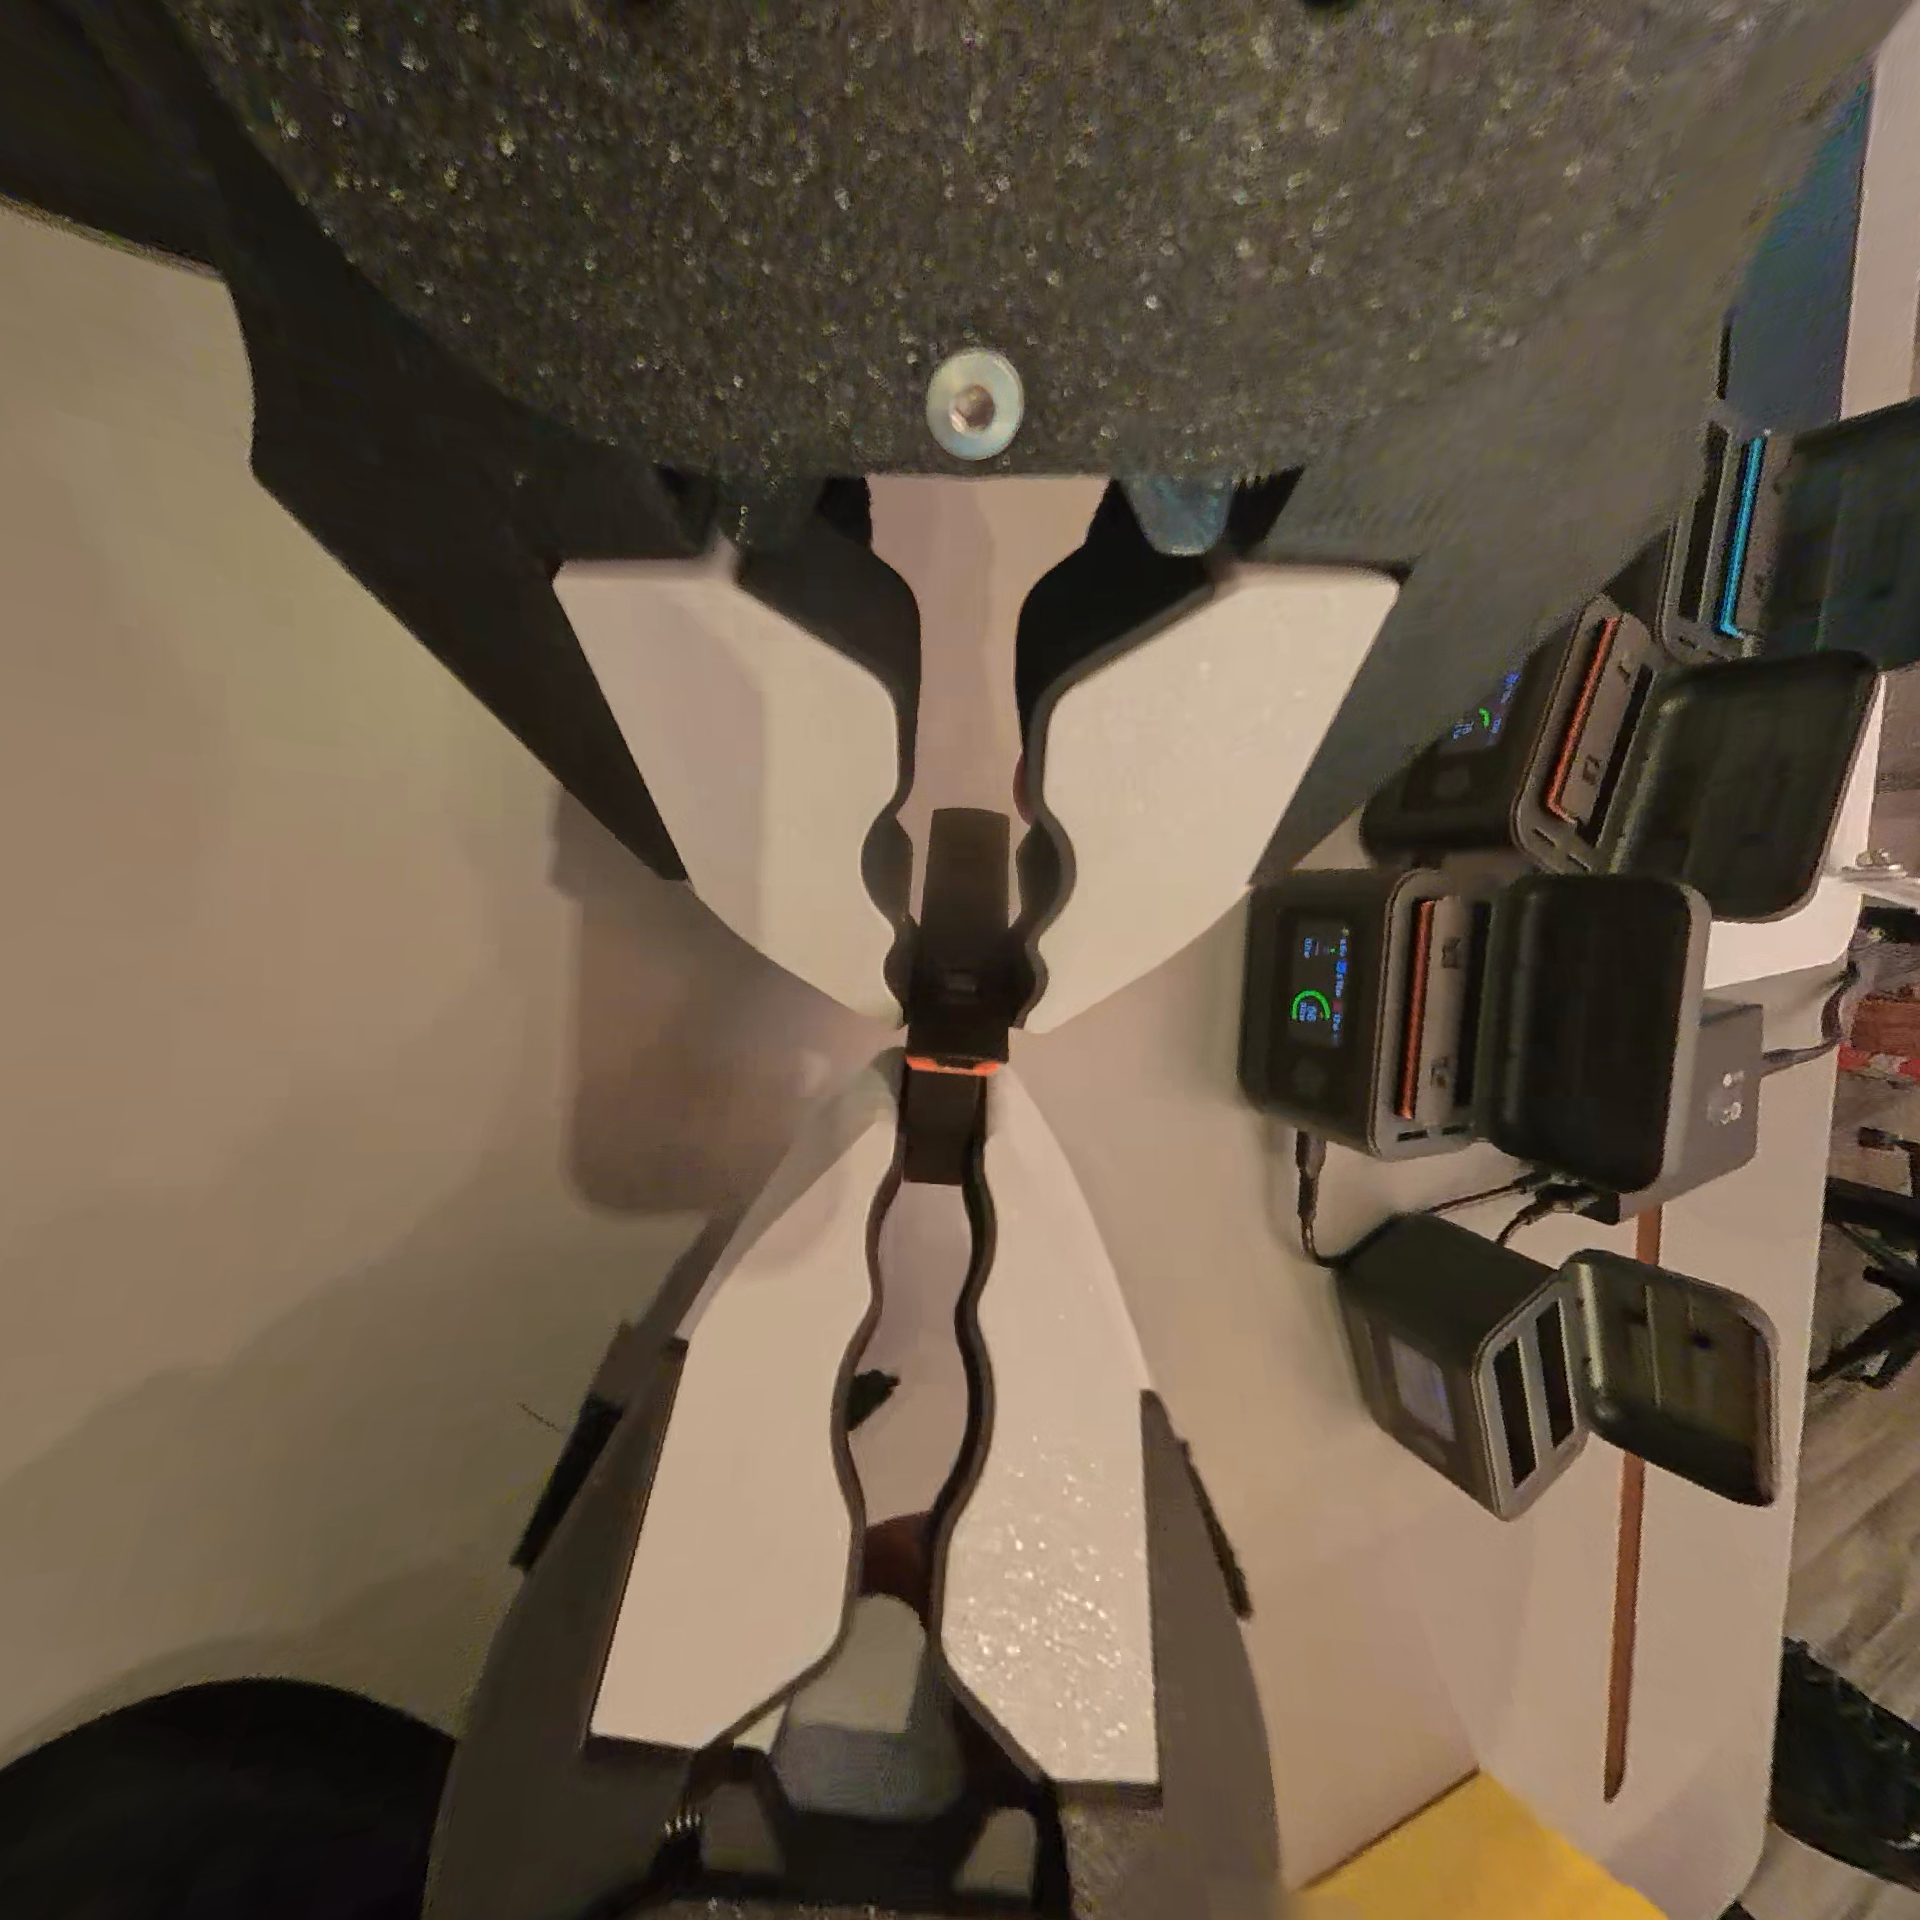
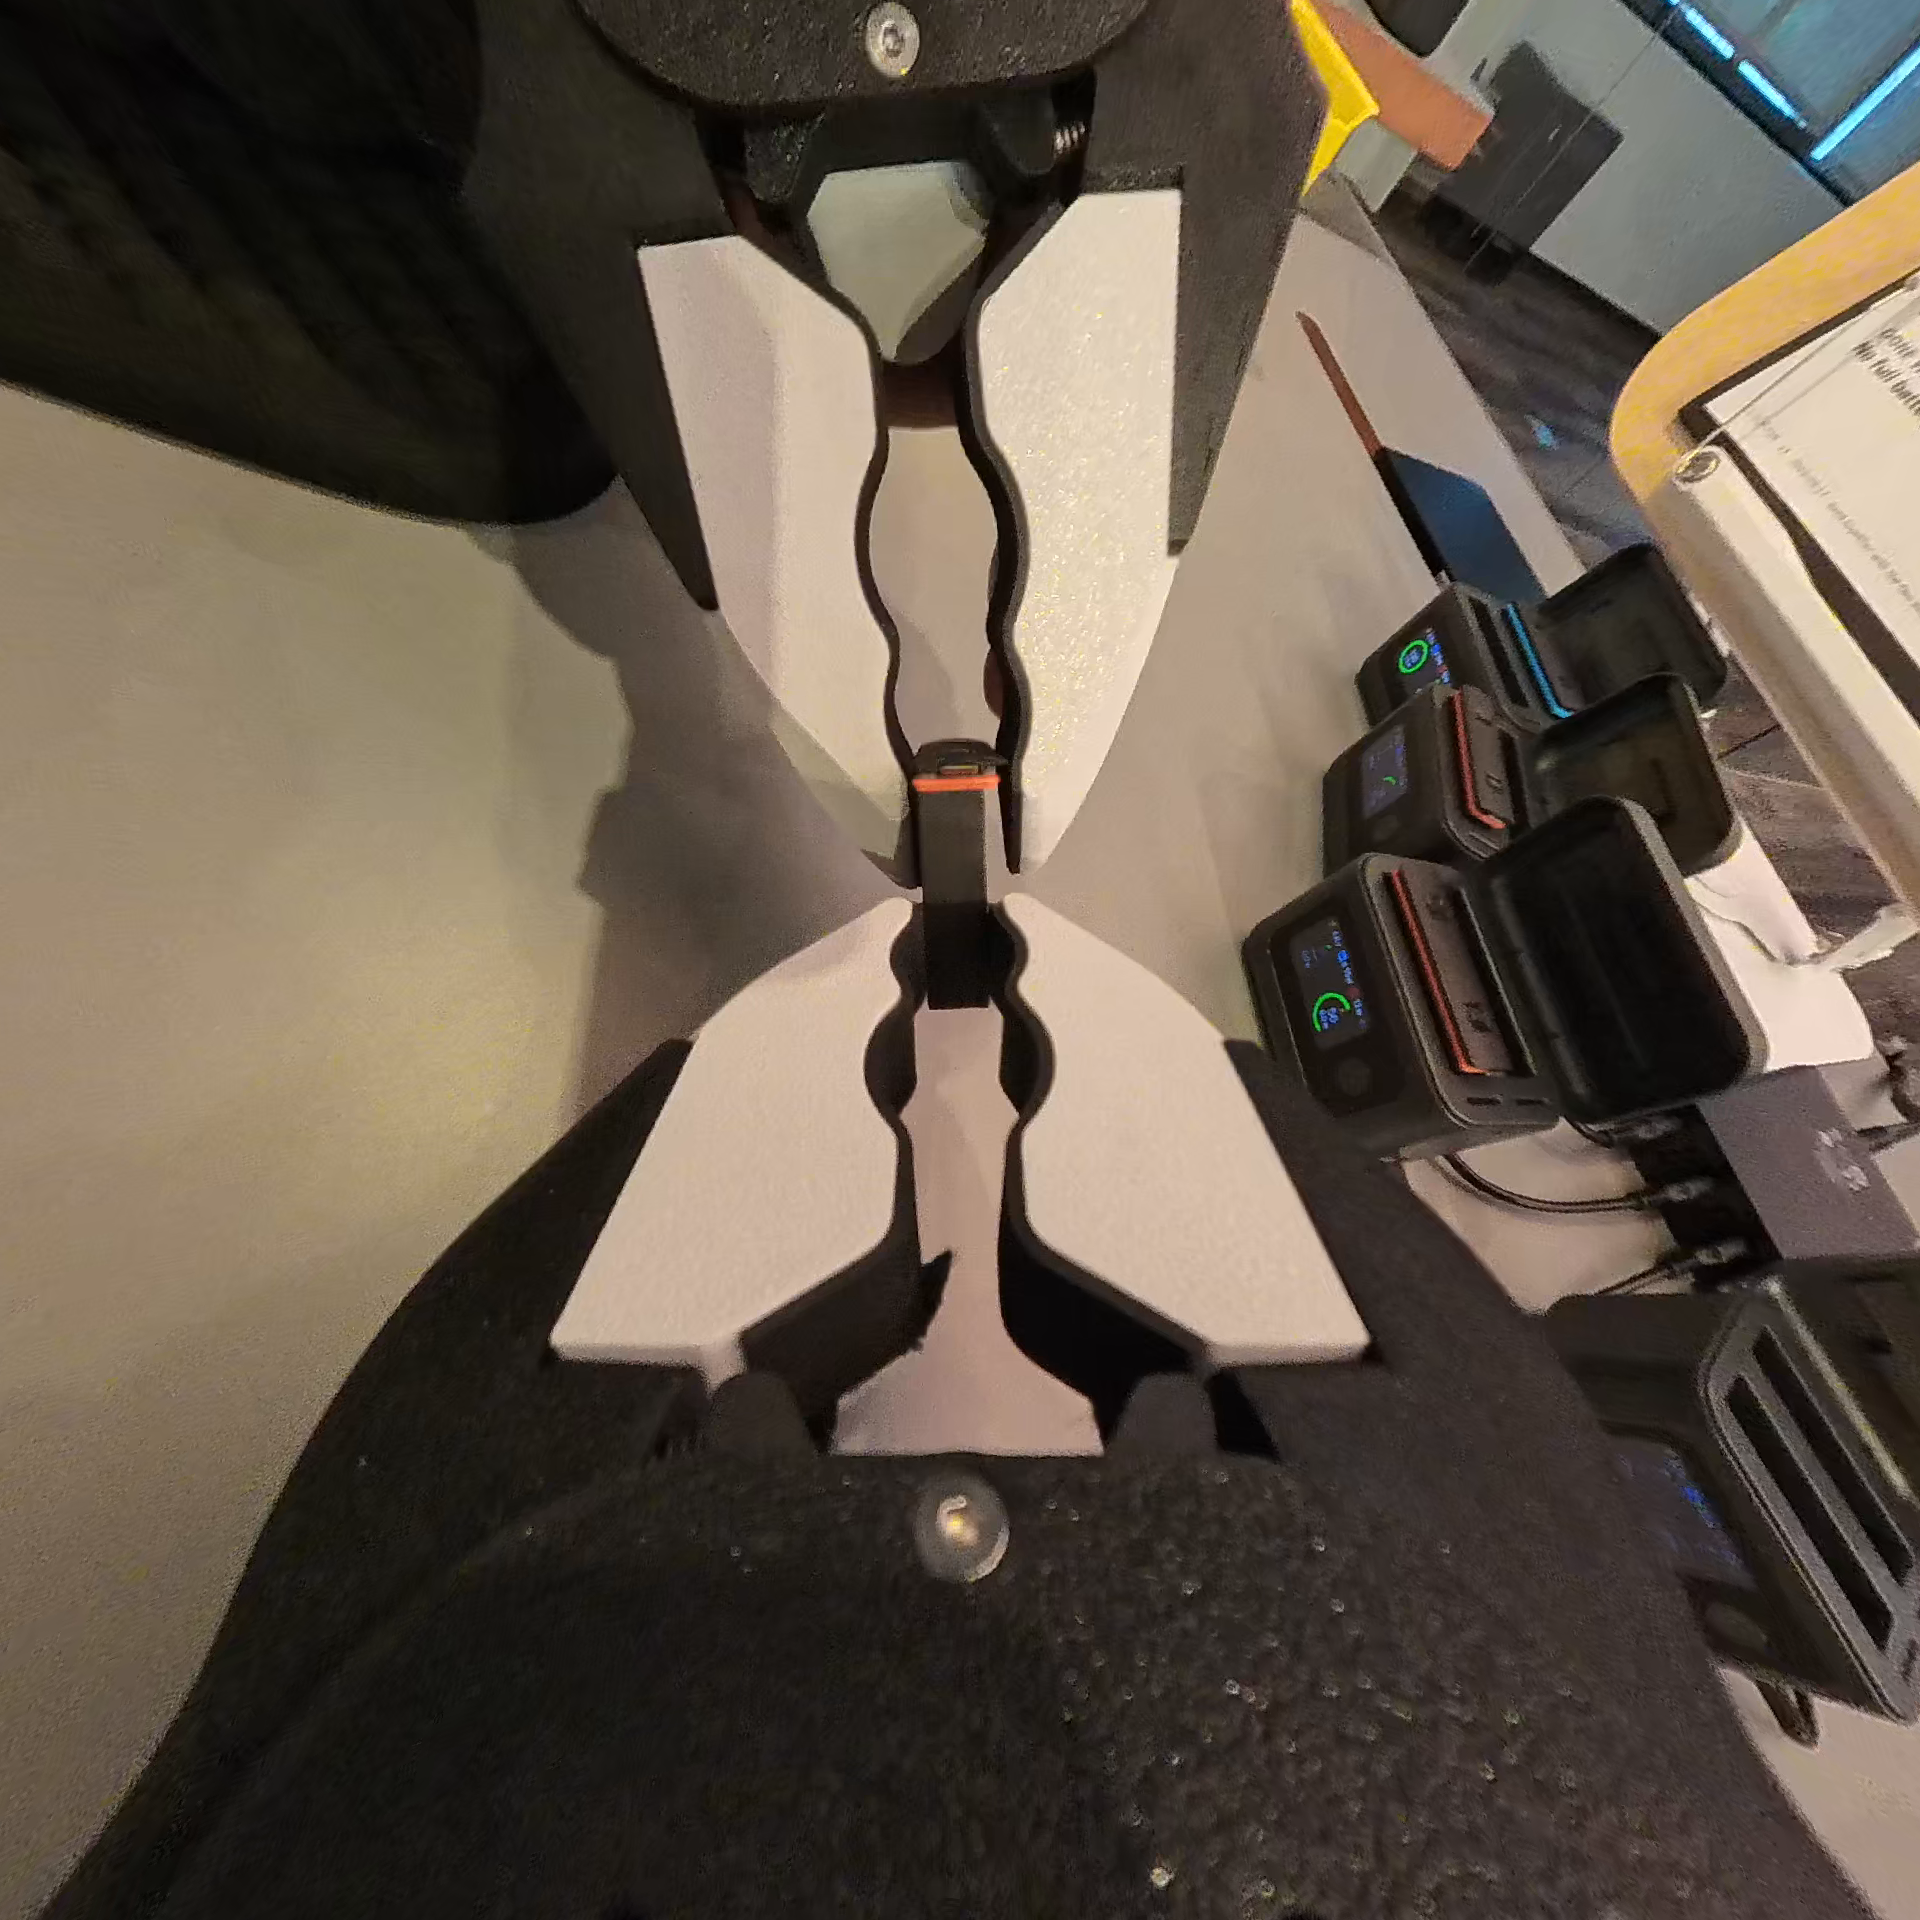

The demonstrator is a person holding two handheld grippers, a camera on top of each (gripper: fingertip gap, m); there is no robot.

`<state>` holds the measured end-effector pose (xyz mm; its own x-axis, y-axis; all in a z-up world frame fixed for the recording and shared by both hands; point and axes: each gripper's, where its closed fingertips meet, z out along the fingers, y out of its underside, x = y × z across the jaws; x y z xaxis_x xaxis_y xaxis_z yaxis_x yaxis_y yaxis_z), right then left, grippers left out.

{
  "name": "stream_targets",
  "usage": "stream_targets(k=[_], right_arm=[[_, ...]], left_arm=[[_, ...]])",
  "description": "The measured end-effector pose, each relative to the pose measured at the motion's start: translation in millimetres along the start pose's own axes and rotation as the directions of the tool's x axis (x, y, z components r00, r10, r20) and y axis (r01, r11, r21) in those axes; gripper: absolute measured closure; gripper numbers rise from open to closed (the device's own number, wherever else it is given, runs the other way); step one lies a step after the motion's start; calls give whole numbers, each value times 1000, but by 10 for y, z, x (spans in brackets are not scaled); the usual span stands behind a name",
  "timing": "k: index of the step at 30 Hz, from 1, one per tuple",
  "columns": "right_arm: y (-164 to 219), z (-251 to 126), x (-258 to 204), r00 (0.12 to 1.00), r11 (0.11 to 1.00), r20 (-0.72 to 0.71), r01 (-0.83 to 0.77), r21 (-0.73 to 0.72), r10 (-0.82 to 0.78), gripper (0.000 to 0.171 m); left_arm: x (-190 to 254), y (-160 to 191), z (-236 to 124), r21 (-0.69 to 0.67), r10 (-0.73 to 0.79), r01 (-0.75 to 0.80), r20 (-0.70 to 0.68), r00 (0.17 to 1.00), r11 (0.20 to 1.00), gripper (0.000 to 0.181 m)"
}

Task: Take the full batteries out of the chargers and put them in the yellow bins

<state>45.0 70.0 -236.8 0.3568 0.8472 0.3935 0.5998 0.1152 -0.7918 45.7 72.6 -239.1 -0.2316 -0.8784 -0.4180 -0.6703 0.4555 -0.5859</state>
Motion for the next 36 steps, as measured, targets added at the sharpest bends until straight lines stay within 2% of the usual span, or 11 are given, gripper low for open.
stream_targets(k=[4,9,17,23,27,31,36], right_arm=[[-135,-52,47,995,988,22,-100,113,98,161],[-335,-194,120,960,918,124,-278,283,252,161],[-357,-214,93,960,913,146,-273,303,239,161],[-345,-202,91,960,914,143,-274,298,241,160],[-321,-200,160,957,912,108,-289,293,269,159],[-265,-238,314,946,900,55,-321,294,319,155],[-214,-253,407,940,899,8,-329,288,341,155]], left_arm=[[-73,-98,-116,119,-59,58,1,998,991,162],[-171,-253,-334,292,-170,176,-44,984,940,161],[-152,-310,-425,343,-204,232,-116,972,910,165],[-145,-290,-422,313,-186,213,-115,976,925,165],[-223,-255,-475,263,-109,129,-88,990,956,166],[-571,-142,-637,191,-54,57,-16,998,980,166],[-1209,131,-828,49,-21,16,102,995,999,166]])
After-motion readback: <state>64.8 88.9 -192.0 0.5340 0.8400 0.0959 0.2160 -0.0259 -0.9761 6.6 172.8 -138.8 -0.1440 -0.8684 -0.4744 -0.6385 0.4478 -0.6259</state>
